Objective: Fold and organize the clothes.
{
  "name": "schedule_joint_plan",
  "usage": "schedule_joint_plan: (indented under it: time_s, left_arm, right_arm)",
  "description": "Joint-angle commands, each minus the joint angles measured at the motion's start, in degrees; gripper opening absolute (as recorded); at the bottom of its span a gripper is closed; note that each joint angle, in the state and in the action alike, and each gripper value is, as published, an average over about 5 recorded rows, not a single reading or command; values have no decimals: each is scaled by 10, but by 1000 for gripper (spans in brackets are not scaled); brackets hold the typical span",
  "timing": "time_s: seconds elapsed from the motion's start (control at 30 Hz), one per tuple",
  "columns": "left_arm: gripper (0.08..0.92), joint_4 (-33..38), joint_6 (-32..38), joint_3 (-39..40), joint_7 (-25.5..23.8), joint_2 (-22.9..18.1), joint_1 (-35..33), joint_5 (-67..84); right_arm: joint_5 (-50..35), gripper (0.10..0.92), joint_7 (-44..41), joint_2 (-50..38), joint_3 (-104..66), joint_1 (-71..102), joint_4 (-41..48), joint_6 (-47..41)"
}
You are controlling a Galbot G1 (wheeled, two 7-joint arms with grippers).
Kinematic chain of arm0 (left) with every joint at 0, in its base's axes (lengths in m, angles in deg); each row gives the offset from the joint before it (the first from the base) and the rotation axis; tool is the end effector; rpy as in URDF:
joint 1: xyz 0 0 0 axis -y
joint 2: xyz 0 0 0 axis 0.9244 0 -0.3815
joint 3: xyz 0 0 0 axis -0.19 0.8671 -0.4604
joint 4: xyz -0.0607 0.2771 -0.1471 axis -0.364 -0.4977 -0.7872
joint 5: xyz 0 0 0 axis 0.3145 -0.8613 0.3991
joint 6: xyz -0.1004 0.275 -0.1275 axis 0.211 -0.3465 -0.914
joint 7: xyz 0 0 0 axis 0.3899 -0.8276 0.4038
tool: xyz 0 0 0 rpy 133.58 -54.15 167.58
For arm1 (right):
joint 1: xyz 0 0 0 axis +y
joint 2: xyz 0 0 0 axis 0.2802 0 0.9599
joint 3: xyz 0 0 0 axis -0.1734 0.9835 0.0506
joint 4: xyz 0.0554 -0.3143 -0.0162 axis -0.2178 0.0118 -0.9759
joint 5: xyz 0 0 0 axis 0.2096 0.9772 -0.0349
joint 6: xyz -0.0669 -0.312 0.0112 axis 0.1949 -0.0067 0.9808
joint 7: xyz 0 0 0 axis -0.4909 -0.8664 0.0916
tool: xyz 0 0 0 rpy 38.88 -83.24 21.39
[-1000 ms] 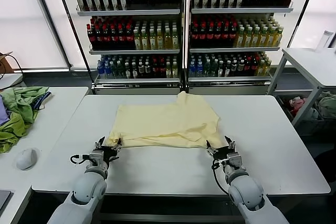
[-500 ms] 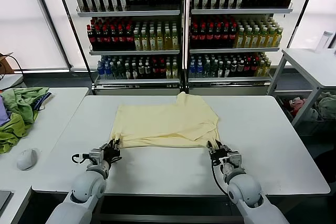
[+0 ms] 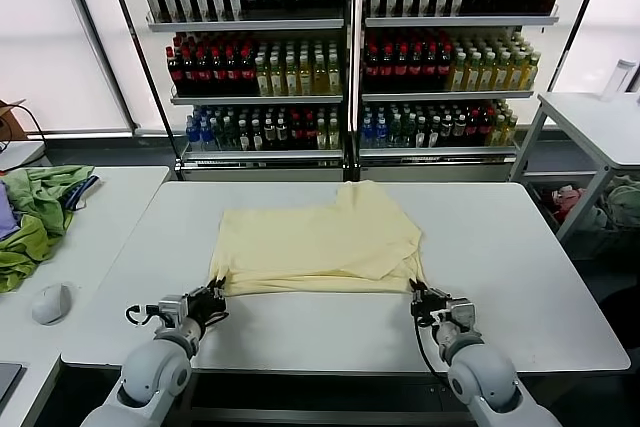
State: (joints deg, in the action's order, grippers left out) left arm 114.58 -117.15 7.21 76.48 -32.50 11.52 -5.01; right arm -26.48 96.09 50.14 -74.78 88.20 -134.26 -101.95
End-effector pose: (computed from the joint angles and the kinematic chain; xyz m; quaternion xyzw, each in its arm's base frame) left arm 0.2539 0.0621 -0.2781 -0.0470 -0.9592 -0.0190 0.2780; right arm 0.2305 -0.0479 -0.2710 0.0763 -0.9627 0.0446 0.2557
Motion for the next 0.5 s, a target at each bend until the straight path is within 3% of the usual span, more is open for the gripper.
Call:
schedule_joint_plan:
  time_s: [0.03,0.33,0.5]
  left_arm:
    - [127,113,-11,-17,2,4,-105,5]
    - [127,226,-12,-72,4,0,-247,-20]
    - [175,254,-13,-87,4,-4,-283,-48]
  right_arm:
    - [1,151,1,-22,-42,97,-89,-3]
    - [84,153,-14,-11,-120,293,-200,24]
    - [111,255,-15,-7,-127,321,-223,22]
